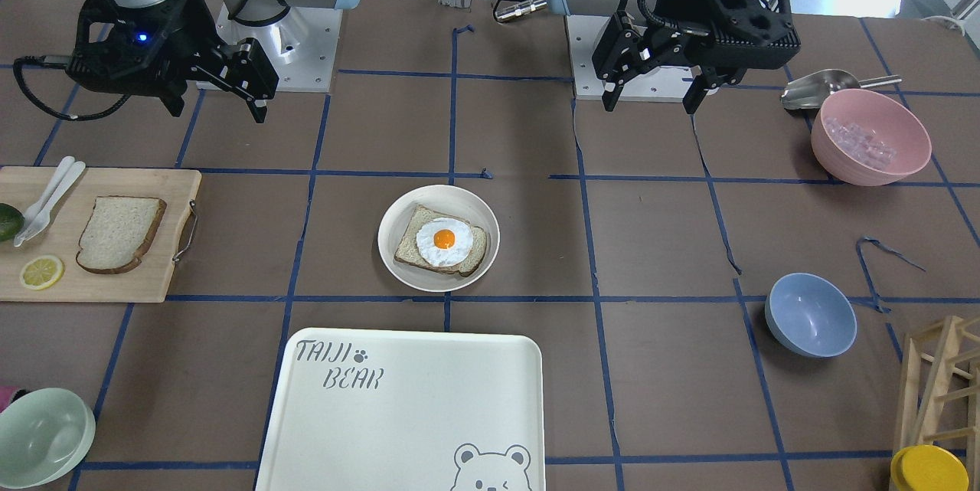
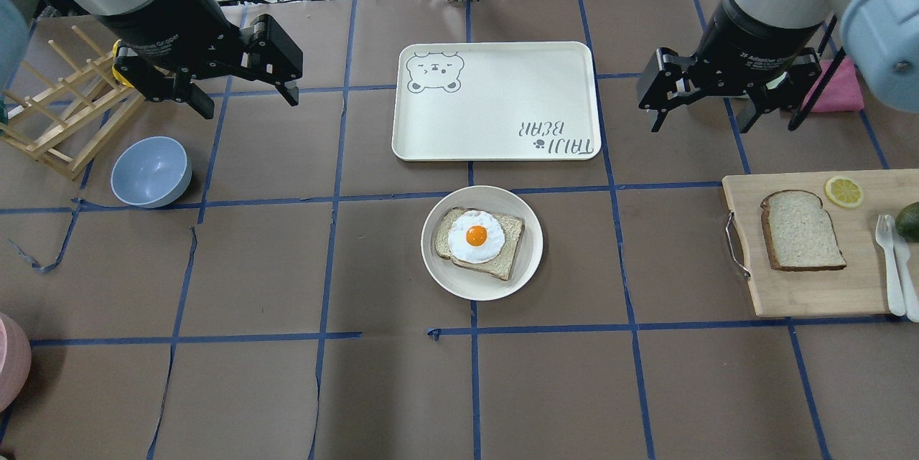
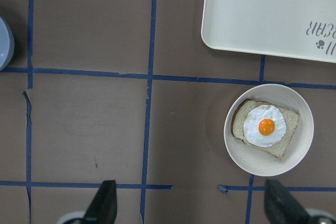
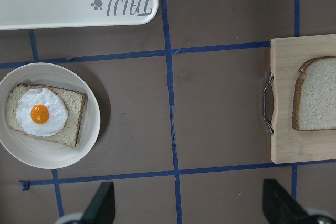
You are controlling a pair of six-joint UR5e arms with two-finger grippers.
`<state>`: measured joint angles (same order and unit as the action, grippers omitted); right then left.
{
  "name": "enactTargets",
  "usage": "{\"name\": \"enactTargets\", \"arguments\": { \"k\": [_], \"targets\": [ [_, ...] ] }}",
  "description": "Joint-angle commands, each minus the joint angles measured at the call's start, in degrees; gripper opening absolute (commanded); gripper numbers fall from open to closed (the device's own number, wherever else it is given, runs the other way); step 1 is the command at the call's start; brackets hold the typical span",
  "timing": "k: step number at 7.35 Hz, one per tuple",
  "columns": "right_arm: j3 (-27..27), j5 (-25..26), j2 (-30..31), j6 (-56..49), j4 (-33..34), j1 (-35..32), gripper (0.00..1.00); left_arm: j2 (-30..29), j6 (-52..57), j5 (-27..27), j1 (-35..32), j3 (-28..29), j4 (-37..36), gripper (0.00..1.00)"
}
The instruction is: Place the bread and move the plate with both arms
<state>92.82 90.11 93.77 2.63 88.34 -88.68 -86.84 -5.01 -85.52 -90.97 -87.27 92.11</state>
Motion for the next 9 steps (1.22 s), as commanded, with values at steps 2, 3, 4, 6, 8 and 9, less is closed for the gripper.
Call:
{"name": "enactTargets", "arguments": {
  "k": [2, 3, 4, 6, 8, 9],
  "targets": [
    [0.00, 0.24, 0.01, 0.00, -0.01, 0.09, 1.00, 0.00, 0.00, 0.09, 0.00, -0.01, 0.00, 1.00],
    [0.08, 0.07, -0.07, 0.00, -0.01, 0.09, 1.00, 0.00, 0.00, 0.09, 0.00, -0.01, 0.00, 1.00],
    [0.00, 0.76, -0.07, -0.08, -0.01, 0.09, 1.00, 0.00, 0.00, 0.00, 0.09, -0.01, 0.00, 1.00],
    [-0.01, 0.77, -0.07, -0.08, -0.01, 0.09, 1.00, 0.00, 0.00, 0.00, 0.00, -0.01, 0.00, 1.00],
    [0.00, 0.85, -0.07, -0.17, -0.10, 0.09, 1.00, 0.00, 0.00, 0.09, 0.00, -0.01, 0.00, 1.00],
    [0.00, 0.25, 0.01, -0.17, -0.10, 0.09, 1.00, 0.00, 0.09, 0.00, 0.09, -0.01, 0.00, 1.00]
  ]
}}
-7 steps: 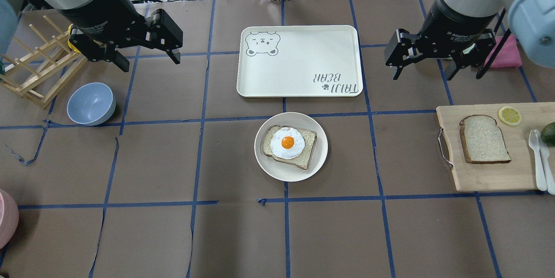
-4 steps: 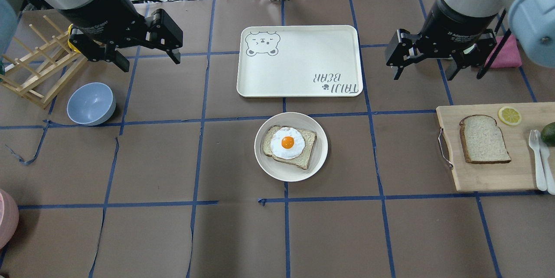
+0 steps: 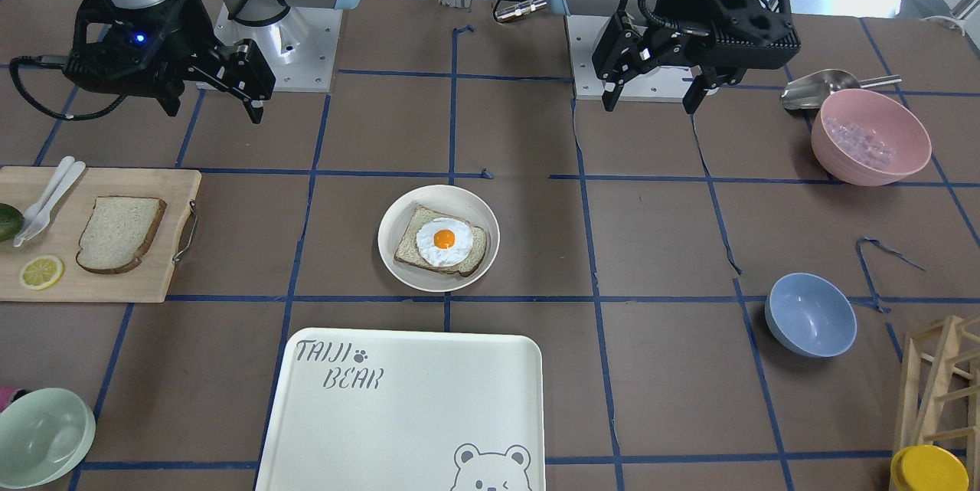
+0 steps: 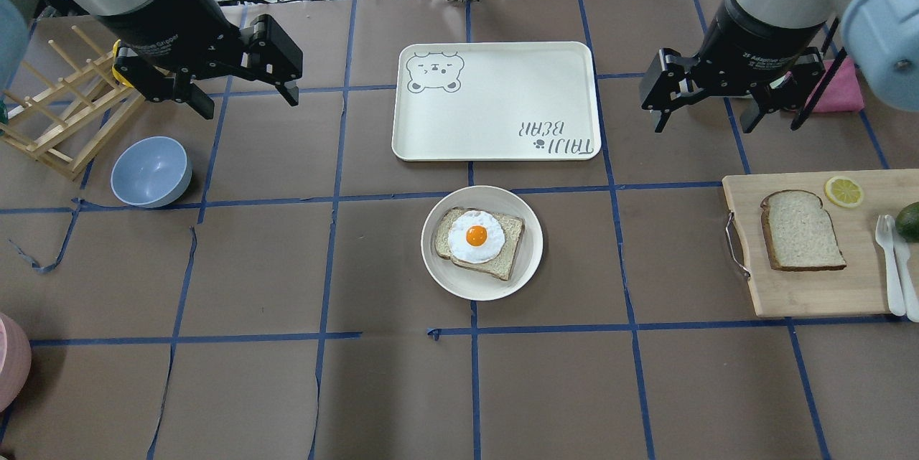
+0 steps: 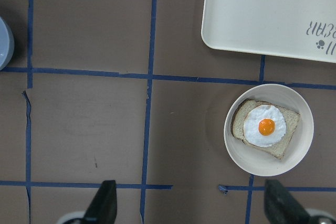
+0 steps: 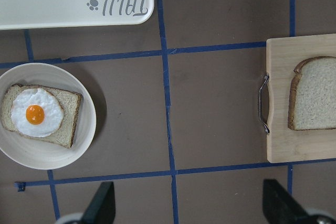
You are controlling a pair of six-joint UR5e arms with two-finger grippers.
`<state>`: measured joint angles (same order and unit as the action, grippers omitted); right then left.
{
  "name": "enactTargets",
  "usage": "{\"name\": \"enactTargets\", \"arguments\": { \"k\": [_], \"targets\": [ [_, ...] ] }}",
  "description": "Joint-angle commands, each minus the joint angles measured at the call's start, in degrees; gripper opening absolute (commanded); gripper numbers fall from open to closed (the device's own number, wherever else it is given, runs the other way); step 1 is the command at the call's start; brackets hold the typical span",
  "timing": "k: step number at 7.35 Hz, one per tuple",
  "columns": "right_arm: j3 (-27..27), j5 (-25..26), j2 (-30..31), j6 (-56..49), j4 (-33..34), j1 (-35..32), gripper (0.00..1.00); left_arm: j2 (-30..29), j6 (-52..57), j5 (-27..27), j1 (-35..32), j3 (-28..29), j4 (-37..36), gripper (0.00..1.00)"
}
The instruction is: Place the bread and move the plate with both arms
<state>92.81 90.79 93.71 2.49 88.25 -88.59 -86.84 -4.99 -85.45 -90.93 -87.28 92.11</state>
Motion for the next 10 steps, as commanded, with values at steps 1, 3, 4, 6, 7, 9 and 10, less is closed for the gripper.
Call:
{"name": "enactTargets", "arguments": {
  "k": [1, 3, 4, 6, 7, 9, 10],
  "targets": [
    [0.09, -0.26, 0.42, -0.03, -0.71, 0.00, 1.00, 0.09, 0.07, -0.06, 0.05, 0.00, 0.00, 1.00],
    [0.00, -0.70, 0.69, -0.03, -0.89, -0.09, 1.00, 0.09, 0.07, -0.06, 0.05, -0.09, 0.00, 1.00],
    [0.09, -0.78, 0.69, -0.03, -0.89, -0.09, 1.00, 0.00, 0.07, -0.06, 0.05, -0.09, 0.00, 1.00],
    [0.00, -0.70, 0.60, 0.06, -0.80, -0.96, 1.00, 0.09, 0.07, -0.06, 0.05, 0.00, 0.00, 1.00],
    [0.00, -0.52, 0.60, 0.23, -0.89, -0.97, 1.00, 0.09, 0.07, -0.06, 0.05, -0.09, 0.00, 1.00],
    [0.44, 0.35, 0.16, 0.41, -0.89, -0.97, 1.00, 0.09, 0.24, -0.06, 0.05, -0.09, 0.00, 1.00],
    [0.53, 0.36, -0.19, 0.93, -0.37, -0.88, 1.00, 0.09, 0.24, -0.06, 0.05, -0.09, 0.00, 1.00]
  ]
}}
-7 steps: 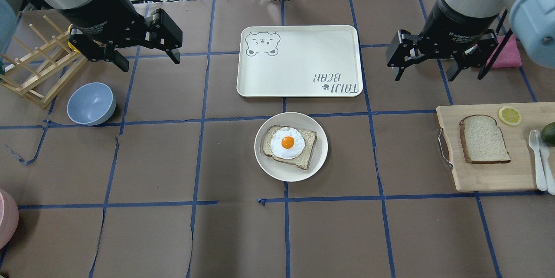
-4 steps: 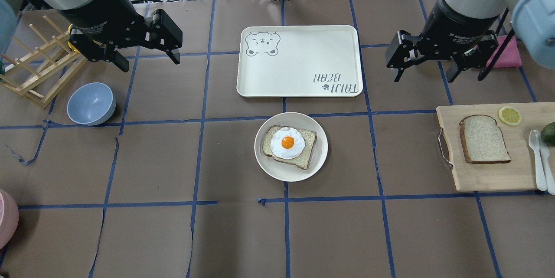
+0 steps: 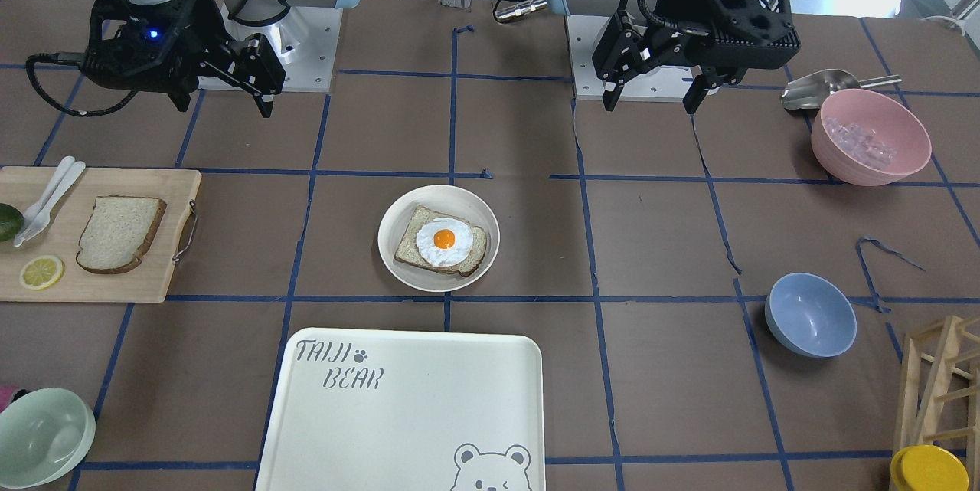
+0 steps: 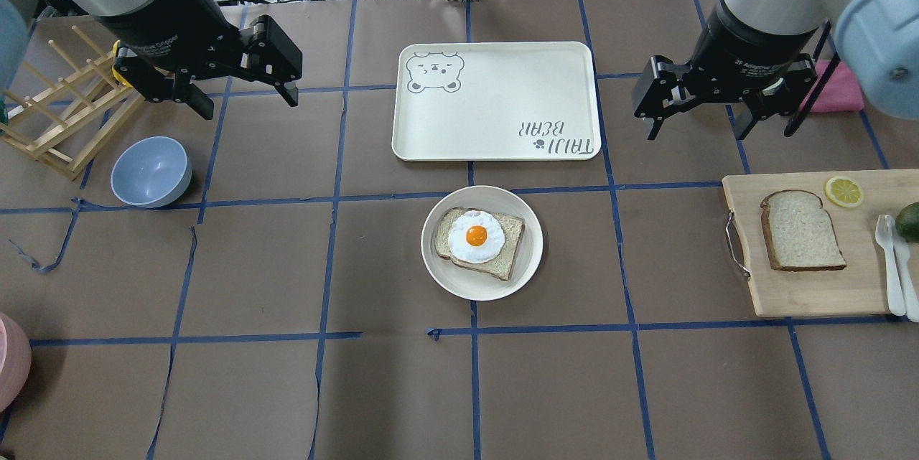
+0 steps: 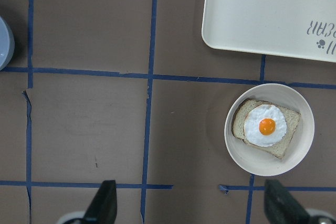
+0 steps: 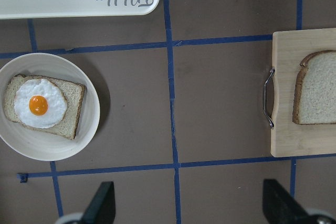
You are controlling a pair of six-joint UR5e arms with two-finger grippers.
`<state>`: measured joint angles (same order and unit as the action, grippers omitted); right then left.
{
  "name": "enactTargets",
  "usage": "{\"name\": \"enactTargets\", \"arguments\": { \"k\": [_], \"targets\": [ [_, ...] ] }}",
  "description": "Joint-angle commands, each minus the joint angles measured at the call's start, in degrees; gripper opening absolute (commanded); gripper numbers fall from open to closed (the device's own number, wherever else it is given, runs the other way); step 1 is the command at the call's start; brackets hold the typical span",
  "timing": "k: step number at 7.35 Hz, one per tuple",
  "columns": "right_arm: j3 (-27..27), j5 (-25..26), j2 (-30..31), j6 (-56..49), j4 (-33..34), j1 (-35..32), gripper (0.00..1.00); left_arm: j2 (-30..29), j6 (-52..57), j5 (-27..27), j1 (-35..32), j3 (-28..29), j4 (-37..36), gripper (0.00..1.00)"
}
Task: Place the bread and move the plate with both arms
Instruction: 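Move the right gripper over the bread slice on the cutting board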
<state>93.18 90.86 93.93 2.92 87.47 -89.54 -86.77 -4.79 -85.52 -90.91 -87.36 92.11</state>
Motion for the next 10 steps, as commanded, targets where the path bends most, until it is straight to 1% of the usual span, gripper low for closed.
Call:
{"name": "enactTargets", "arguments": {
  "k": [1, 2, 3, 4, 5, 6, 7, 8, 9, 10],
  "targets": [
    [0.16, 0.37, -0.50, 0.68, 0.86, 0.06, 1.00, 0.03, -0.05, 0.00, -0.06, 0.00, 0.00, 1.00],
    [0.25, 0.46, -0.68, 0.68, 0.51, 0.32, 1.00, 0.03, 0.04, 0.00, 0.03, 0.00, 0.00, 1.00],
    [0.25, 0.38, -2.68, 0.68, 1.20, 1.02, 1.00, 0.03, -0.05, 0.00, 0.03, 0.00, 0.00, 1.00],
    [0.25, 1.51, -4.27, 0.42, 1.56, 2.68, 1.00, 0.03, 0.04, 0.00, 0.03, 0.00, 0.00, 1.00],
    [0.34, 5.00, -4.72, 0.33, 2.09, 5.22, 1.00, 0.03, -0.05, 0.00, 0.03, 0.00, 0.00, 1.00],
    [0.34, 6.16, -6.72, 0.50, 2.18, 8.12, 1.00, 0.03, 0.04, 0.00, 0.03, 0.00, 0.00, 1.00],
    [0.86, 6.26, -8.31, 0.42, 3.92, 11.11, 1.00, 0.03, 0.04, 0.00, 0.03, 0.00, 0.00, 1.00],
    [2.96, 6.18, -9.80, -0.02, 8.11, 12.88, 1.00, 0.03, 0.04, 0.09, -0.06, 0.00, 0.00, 1.00],
    [6.81, 6.35, -11.99, -0.28, 12.94, 13.24, 1.00, 0.11, 0.04, 0.09, 0.03, 0.00, 0.00, 1.00],
    [9.45, 6.44, -12.10, -0.37, 13.68, 13.94, 1.00, 0.38, 0.39, -0.09, 0.11, 0.00, 0.17, 1.00]
  ]
}}
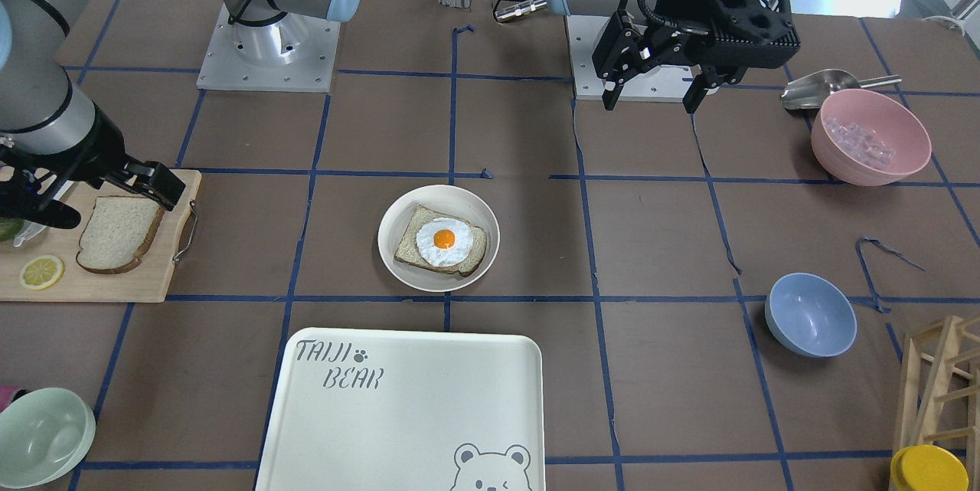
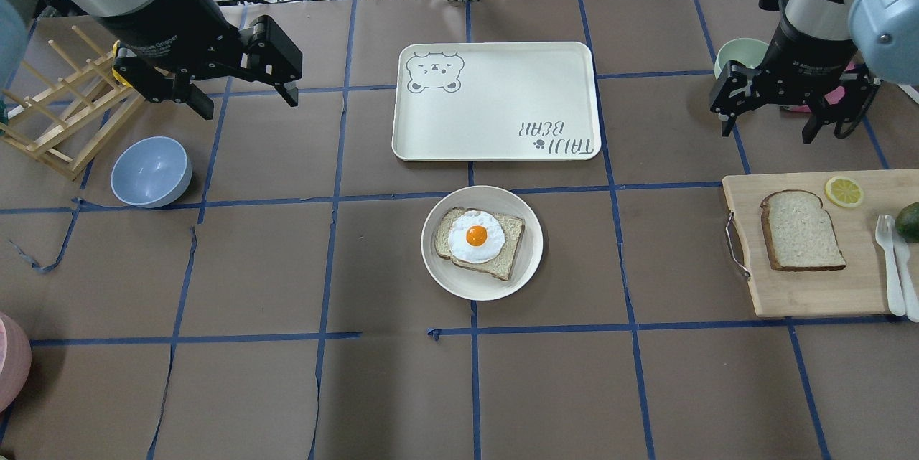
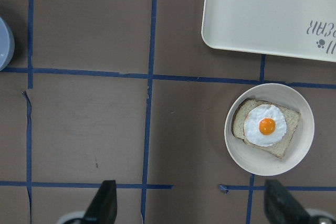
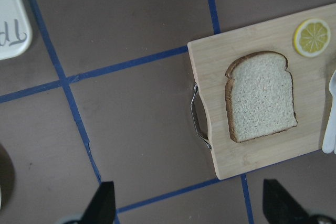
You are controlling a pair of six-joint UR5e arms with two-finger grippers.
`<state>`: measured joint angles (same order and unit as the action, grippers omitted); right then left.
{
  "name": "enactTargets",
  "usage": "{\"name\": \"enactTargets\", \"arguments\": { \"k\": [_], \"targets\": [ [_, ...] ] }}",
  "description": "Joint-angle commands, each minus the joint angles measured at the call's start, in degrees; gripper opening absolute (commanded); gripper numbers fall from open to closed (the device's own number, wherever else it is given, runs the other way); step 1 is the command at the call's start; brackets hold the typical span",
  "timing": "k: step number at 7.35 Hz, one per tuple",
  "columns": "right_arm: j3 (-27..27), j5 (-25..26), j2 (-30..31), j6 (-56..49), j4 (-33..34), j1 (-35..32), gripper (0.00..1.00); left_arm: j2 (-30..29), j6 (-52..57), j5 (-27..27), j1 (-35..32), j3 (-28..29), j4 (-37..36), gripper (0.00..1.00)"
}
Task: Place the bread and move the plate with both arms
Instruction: 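Move the right gripper over the bread slice on the cutting board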
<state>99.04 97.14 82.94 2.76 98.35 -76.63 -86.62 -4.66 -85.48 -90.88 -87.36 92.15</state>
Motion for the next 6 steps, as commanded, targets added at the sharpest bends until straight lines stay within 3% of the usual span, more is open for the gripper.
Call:
{"name": "enactTargets", "arguments": {
  "k": [1, 3, 4, 6],
  "targets": [
    [5.01, 0.76, -1.81, -0.30, 2.73, 2.61, 1.00, 0.13, 0.44, -0.21, -0.09, 0.00, 0.14, 1.00],
    [8.26, 5.49, -5.05, -0.22, 9.54, 3.15, 0.98, -0.13, 0.53, -0.30, 0.09, 0.26, 0.22, 1.00],
    [9.67, 7.51, -6.28, -0.13, 11.41, 3.16, 0.79, -0.48, 0.62, -0.21, 0.26, 0.44, 0.22, 1.00],
    [9.77, 10.69, -7.60, 0.22, 13.17, 3.42, 0.73, -0.84, 0.62, -0.47, -0.35, 0.26, 0.40, 1.00]
  ]
}}
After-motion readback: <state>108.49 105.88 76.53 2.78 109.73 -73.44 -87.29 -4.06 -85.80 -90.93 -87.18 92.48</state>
